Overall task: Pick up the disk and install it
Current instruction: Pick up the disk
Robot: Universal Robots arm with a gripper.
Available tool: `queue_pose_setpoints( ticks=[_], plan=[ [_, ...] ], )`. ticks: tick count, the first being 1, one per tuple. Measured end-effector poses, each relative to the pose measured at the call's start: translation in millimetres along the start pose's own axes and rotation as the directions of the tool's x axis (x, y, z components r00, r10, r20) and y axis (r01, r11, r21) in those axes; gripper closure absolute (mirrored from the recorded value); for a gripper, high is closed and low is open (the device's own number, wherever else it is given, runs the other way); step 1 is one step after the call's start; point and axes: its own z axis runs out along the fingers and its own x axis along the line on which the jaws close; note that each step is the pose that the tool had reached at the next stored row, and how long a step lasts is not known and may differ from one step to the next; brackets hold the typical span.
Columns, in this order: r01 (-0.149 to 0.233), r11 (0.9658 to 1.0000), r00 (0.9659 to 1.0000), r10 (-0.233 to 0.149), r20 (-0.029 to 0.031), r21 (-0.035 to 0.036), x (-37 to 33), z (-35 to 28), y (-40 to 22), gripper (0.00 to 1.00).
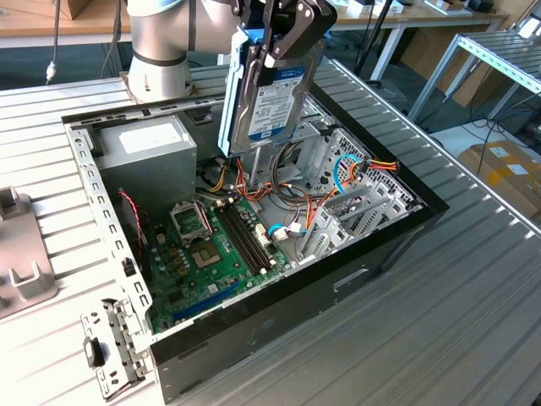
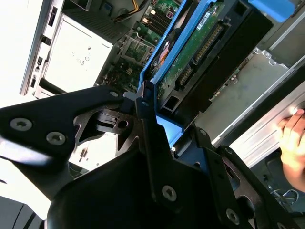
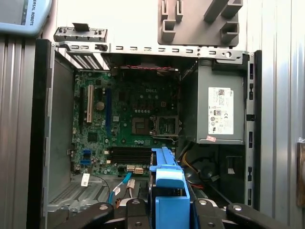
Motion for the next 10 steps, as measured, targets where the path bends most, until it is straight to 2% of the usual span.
queue_pose_setpoints(
  ticks=[10],
  plan=[
    [0.0, 1.0, 1.0, 0.0, 0.0, 0.0, 5.9, -0.2, -0.7, 0.63]
  ],
)
